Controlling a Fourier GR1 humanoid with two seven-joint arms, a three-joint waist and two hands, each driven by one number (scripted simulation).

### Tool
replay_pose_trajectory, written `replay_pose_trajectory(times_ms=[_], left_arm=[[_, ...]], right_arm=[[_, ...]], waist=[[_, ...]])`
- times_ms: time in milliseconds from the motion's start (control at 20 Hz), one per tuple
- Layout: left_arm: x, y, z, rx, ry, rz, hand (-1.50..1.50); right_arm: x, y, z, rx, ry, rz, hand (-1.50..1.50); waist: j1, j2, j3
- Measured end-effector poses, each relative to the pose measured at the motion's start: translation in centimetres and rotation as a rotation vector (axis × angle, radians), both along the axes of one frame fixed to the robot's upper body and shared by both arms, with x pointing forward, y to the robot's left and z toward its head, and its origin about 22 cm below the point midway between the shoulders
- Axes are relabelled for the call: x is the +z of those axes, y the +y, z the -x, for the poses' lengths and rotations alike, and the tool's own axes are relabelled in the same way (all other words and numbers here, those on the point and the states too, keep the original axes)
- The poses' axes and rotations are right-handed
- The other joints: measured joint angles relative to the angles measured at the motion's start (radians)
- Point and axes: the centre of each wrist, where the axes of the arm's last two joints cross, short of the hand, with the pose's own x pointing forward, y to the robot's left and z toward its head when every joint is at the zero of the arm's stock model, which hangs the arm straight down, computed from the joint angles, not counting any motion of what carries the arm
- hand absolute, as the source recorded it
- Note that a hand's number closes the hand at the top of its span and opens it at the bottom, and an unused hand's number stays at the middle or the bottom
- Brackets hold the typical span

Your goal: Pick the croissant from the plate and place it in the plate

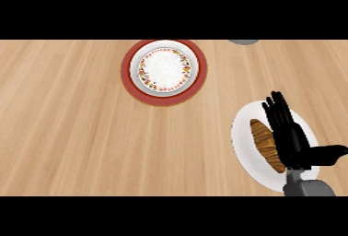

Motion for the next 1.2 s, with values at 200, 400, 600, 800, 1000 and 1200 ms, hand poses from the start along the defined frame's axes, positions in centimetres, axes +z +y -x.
replay_pose_trajectory(times_ms=[200,400,600,800,1000,1200], left_arm=[[-2.2,-1.9,0.5,-0.107,0.066,0.066,0.00],[-4.7,-4.2,1.2,-0.247,0.161,0.149,0.00],[-6.6,-6.4,1.8,-0.347,0.227,0.229,0.00],[-7.1,-7.7,2.8,-0.391,0.255,0.267,0.00],[-7.4,-7.8,2.7,-0.405,0.262,0.277,0.00],[-7.9,-7.6,2.8,-0.412,0.271,0.282,0.00]], right_arm=[[1.7,2.1,-2.0,0.083,0.037,0.018,1.50],[5.0,1.9,-3.7,0.106,-0.006,0.265,-1.50],[3.8,4.6,-3.0,-0.070,-0.076,0.299,-1.50],[2.2,6.6,-0.8,-0.126,-0.152,0.340,-1.50],[2.1,6.2,2.1,-0.190,-0.187,0.423,-1.50],[3.8,4.5,4.2,-0.256,-0.180,0.503,-1.50]], waist=[[-0.009,-0.012,0.003],[-0.023,-0.023,-0.008],[-0.029,-0.022,0.000],[-0.025,-0.023,0.004],[-0.031,-0.024,0.005],[-0.032,-0.024,0.005]])
